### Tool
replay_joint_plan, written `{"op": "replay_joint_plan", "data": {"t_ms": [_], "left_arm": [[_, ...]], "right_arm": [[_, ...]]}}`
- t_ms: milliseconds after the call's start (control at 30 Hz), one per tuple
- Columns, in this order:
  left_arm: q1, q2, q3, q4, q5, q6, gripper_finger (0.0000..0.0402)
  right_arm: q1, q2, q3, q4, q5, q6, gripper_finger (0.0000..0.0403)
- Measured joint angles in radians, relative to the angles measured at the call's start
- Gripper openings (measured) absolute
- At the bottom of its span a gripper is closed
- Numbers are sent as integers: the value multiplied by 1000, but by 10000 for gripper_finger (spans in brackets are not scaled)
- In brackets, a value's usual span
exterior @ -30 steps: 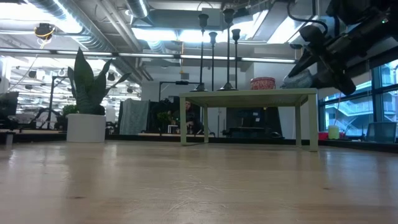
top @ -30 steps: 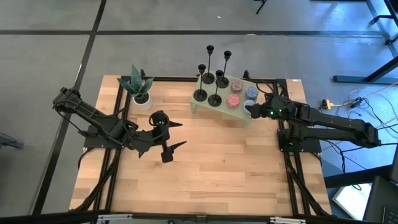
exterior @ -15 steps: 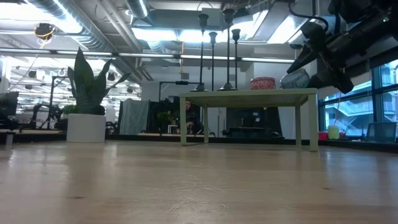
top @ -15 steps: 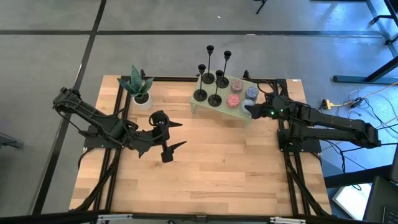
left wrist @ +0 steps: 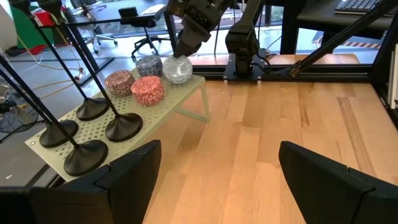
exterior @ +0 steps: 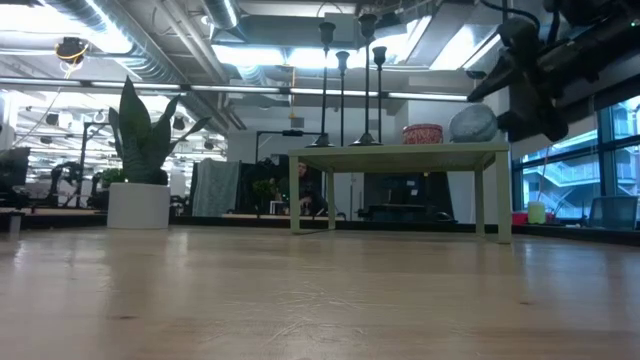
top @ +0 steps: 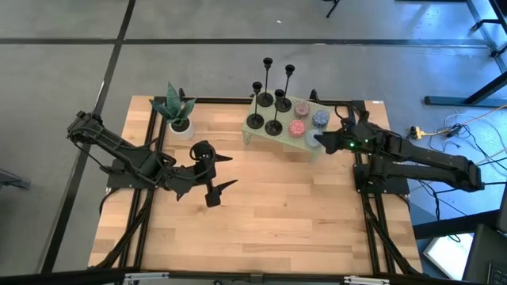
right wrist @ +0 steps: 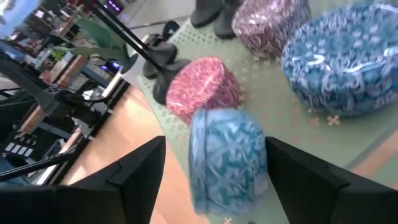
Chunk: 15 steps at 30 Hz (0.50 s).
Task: Pick & Place candle stick holders
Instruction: Put the light blue scented candle on the shelf
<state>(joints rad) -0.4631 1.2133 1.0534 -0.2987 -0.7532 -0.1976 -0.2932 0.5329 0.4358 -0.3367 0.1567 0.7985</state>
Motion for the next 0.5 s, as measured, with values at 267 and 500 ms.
{"op": "replay_joint_plan", "data": {"t_ms": [267, 500], "left_arm": [[0, 0, 0, 0, 0, 0, 323], [0, 0, 0, 0, 0, 0, 323]], "right_arm": [[0, -39, 0, -83, 16, -2, 275], [0, -39, 0, -102, 35, -18, 275]]}}
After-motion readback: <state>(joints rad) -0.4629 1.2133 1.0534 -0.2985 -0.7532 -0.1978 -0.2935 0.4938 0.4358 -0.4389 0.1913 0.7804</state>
